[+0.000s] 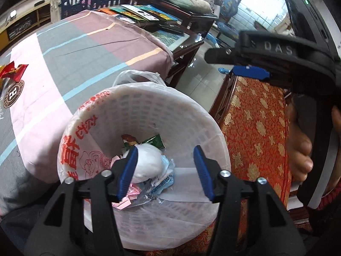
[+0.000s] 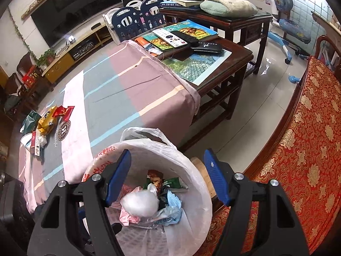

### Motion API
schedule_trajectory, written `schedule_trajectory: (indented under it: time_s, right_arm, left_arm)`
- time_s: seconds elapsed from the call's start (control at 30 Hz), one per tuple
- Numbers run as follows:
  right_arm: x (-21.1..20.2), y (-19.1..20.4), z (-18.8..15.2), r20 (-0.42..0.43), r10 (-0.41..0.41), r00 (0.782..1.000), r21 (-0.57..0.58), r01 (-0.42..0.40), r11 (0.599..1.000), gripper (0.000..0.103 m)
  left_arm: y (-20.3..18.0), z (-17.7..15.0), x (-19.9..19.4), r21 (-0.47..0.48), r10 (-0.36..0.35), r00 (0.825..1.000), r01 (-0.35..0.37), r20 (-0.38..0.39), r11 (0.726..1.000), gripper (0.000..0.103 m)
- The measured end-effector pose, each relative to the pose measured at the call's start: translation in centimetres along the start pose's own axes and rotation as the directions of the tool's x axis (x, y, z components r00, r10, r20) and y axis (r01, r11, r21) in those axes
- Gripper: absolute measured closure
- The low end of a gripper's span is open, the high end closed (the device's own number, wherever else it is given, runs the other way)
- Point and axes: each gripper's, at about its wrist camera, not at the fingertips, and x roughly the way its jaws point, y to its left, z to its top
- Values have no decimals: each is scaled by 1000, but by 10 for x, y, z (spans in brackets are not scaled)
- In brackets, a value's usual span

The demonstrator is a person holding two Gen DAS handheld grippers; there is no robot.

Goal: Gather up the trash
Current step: 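Drop the green package into the basket with right tool while left drops white bag, then grasp the white ointment box with left tool while right grasps red cigarette pack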

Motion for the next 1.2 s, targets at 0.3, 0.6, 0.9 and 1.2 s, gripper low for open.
schedule_trajectory:
  time_s: [0.3,0.6,0.9,1.2]
  right_arm:
    - [8,14,1,-19,17,1000,-14,-17,1000,33]
    - [18,48,-3,-62,63,996,-90,-68,994,33]
    - [40,95,3,-112,86,990,-152,-103,983,33]
    - [65,116,-1,-174,79,982,-158,-107,982,33]
  left_arm:
    - [82,-2,-56,-276,198,972,-156,128,948,42]
    - [214,-33,-107,-636,424,904,-293,59,713,68]
    - [348,-34,-140,-813,521,854,-308,-6,495,37]
    - [405,-5,-94,-775,485,869,-370,-95,512,56]
